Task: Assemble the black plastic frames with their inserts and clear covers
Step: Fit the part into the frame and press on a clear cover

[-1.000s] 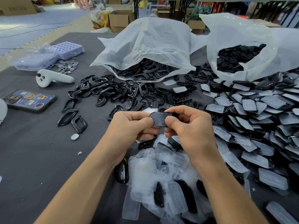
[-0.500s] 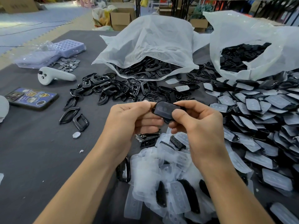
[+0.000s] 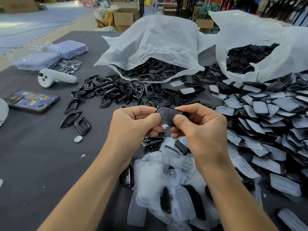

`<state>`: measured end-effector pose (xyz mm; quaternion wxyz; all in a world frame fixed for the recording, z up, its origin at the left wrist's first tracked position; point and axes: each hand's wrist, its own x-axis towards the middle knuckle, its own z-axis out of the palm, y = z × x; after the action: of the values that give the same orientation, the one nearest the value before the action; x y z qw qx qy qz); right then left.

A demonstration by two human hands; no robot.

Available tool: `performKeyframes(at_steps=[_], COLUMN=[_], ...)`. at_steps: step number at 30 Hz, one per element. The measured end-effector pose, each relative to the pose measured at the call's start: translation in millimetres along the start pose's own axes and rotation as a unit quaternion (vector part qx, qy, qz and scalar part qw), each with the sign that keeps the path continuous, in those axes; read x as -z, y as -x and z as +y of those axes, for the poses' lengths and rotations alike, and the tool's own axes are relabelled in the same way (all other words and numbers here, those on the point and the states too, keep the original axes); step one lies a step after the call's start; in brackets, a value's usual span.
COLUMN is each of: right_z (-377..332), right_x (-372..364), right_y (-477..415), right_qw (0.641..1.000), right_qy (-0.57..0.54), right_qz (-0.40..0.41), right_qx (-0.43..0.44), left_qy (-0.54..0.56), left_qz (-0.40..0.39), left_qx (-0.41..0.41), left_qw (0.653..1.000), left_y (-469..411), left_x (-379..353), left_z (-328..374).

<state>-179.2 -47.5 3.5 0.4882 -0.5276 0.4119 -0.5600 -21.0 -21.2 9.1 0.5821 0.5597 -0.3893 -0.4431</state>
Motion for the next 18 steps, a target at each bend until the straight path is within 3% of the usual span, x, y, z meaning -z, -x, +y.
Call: performKeyframes(at_steps=[12,18], right_z=[9,7], right_x=[-4,-4], right_y=[-2,5], right_qw=[0.997,0.948], right_qy=[0.057,0.295], right_qz=[-0.043,-0.053], right_qx=[-0.035,0.103], left_qy=[-0.026,-0.047], left_qz=[0.038,0.081], left_qx=[0.009,0.018], left_qw=[0.999,0.995], left_y=[-1,-6], left_x=[-5,-7], left_z=[-7,-15])
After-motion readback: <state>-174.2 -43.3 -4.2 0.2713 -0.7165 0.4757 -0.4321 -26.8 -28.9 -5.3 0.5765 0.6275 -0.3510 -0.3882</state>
